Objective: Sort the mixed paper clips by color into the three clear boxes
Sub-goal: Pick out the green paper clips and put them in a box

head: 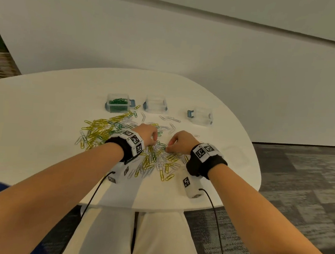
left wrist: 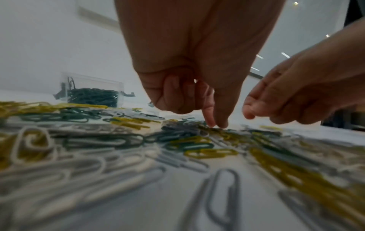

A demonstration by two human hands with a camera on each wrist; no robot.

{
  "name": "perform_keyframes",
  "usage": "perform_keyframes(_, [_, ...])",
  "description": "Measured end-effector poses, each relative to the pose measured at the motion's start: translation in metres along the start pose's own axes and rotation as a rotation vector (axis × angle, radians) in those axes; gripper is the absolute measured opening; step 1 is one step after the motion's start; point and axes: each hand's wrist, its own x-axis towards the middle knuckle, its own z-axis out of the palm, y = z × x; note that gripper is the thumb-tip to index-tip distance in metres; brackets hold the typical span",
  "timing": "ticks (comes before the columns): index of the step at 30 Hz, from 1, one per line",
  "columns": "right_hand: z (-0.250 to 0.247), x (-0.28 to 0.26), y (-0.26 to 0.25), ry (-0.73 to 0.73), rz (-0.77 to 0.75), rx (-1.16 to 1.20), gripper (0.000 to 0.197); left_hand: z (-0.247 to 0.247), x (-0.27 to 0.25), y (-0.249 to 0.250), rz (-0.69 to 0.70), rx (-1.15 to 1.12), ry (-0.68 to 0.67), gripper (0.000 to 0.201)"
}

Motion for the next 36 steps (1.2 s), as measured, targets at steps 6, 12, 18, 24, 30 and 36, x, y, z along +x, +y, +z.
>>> perform_keyframes(6, [-0.003, 0.0, 0.017, 0.001, -0.091, -0.009, 0.01, -0.002, 0.003, -0.004, 0.016, 0.015, -0.085, 0.019])
perform_keyframes(12, [-0.013, 0.001, 0.036, -0.069, -0.003, 0.471, 0.014, -0.004, -0.001, -0.007, 0.04, -0.363, -0.02, 0.012])
perform_keyframes(18, [-0.009, 0.002, 0.034, -0.128, 0.09, 0.795, 0.026, 0.001, -0.001, -0.006, -0.176, -1.41, -0.203, 0.01])
perform_keyframes(24, [-0.009, 0.001, 0.031, -0.204, 0.073, 1.023, 0.02, -0.002, 0.004, 0.002, -0.329, -1.547, -0.228, 0.016])
perform_keyframes(30, [-0.008, 0.0, 0.034, -0.13, 0.02, 0.801, 0.019, -0.002, 0.008, 0.01, -0.049, -0.216, -0.044, 0.012])
perform_keyframes(36, [-0.009, -0.003, 0.044, -0.174, -0.009, 1.104, 0.024, 0.001, 0.005, 0.008, 0.051, -0.012, -0.032, 0.022])
